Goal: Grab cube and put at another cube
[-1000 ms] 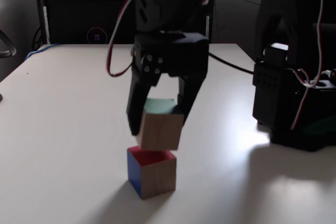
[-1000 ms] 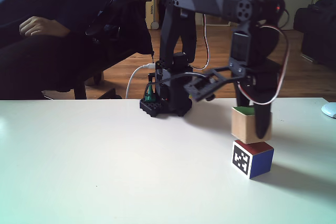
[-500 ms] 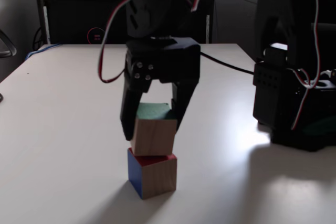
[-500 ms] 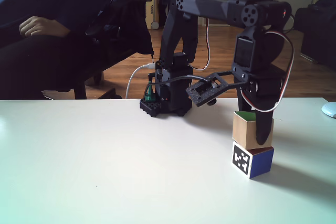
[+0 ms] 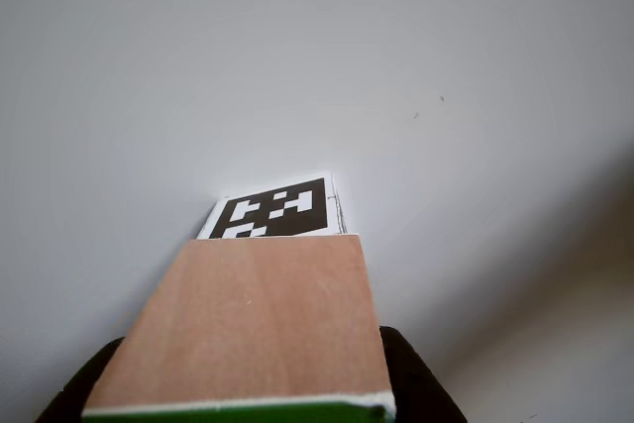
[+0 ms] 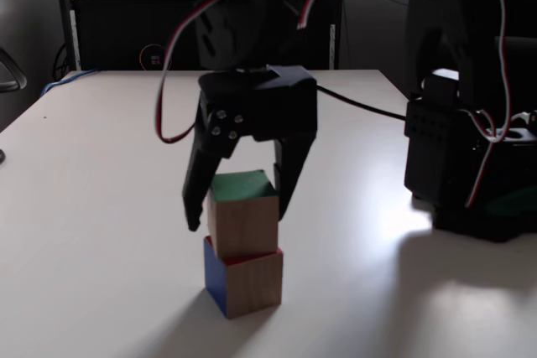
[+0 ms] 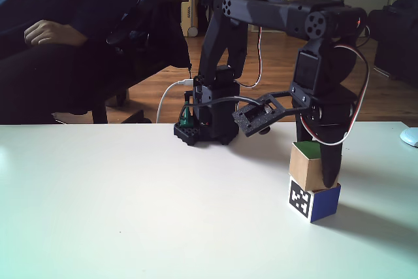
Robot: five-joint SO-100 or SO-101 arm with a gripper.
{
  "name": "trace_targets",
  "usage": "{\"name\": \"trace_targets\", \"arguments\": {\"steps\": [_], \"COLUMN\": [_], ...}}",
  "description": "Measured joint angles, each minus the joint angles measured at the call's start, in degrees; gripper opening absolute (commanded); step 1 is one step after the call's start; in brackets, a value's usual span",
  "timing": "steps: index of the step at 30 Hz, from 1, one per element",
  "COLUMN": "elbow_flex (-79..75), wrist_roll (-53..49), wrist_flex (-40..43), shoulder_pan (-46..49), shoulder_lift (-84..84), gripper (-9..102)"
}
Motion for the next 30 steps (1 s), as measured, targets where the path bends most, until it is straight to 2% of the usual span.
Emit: {"name": "trace_targets", "arguments": {"steps": [11, 17, 20, 21, 27, 30], "elbow_flex": [-3.8, -6.0, -2.8, -0.7, 20.9, 32.3], "wrist_roll": [2.1, 2.7, 1.7, 1.1, -6.0, -9.3], "wrist_flex": [4.6, 8.5, 8.6, 7.8, -4.2, -9.1], "shoulder_pan": [-1.8, -1.4, 1.1, 2.4, 13.4, 16.4], "shoulder_lift": [0.7, 12.6, 23.2, 27.1, 54.9, 67.5], "gripper": [41, 38, 31, 25, 1, 0]}}
